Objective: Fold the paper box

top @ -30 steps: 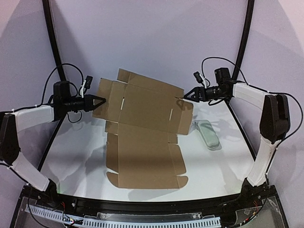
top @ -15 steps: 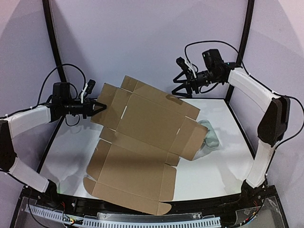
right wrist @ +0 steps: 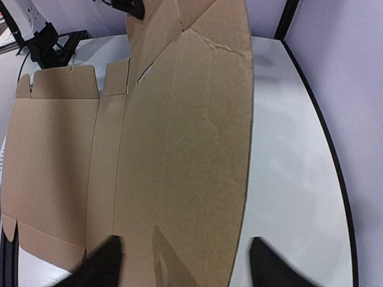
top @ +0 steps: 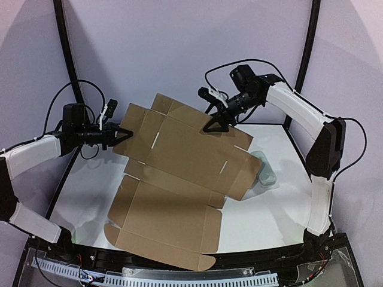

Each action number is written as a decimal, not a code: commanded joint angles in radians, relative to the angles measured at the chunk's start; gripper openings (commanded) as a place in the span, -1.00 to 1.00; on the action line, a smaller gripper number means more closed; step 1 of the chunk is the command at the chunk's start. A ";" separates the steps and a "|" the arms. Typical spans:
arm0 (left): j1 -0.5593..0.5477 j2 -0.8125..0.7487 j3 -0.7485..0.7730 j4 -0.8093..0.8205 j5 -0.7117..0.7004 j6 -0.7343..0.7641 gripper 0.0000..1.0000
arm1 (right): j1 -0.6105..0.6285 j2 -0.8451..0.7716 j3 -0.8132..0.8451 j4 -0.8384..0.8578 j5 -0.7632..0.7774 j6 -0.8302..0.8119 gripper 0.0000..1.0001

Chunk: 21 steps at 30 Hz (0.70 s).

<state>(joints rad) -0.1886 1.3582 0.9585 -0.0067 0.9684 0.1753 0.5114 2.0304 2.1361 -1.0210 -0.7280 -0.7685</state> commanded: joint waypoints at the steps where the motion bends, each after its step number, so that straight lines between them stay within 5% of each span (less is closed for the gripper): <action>1: -0.007 -0.049 -0.024 0.016 0.011 -0.004 -0.99 | 0.010 -0.016 -0.011 0.004 0.035 0.004 0.03; 3: -0.008 -0.053 -0.028 0.018 0.006 -0.004 -0.99 | 0.020 -0.025 -0.027 0.009 0.058 -0.009 -0.22; 4: -0.007 -0.057 -0.035 0.023 0.005 -0.006 -0.98 | 0.034 -0.032 -0.036 0.010 0.084 -0.025 -0.50; 8: -0.007 -0.062 -0.045 0.056 -0.023 -0.028 -0.98 | 0.087 -0.053 -0.052 0.036 0.216 -0.046 -0.96; 14: -0.006 -0.037 -0.071 0.181 -0.304 -0.192 -0.94 | 0.146 -0.145 -0.213 0.363 0.491 -0.008 -1.00; 17: -0.006 -0.010 -0.082 0.251 -0.427 -0.282 -0.71 | 0.177 -0.192 -0.313 0.549 0.618 -0.034 -1.00; 21: -0.005 0.042 -0.073 0.289 -0.589 -0.365 0.11 | 0.239 -0.199 -0.416 0.785 0.871 -0.107 -1.00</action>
<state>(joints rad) -0.1951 1.3571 0.8932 0.1818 0.6071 -0.0559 0.6910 1.8523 1.8019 -0.5697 -0.1711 -0.8001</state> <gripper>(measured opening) 0.340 0.028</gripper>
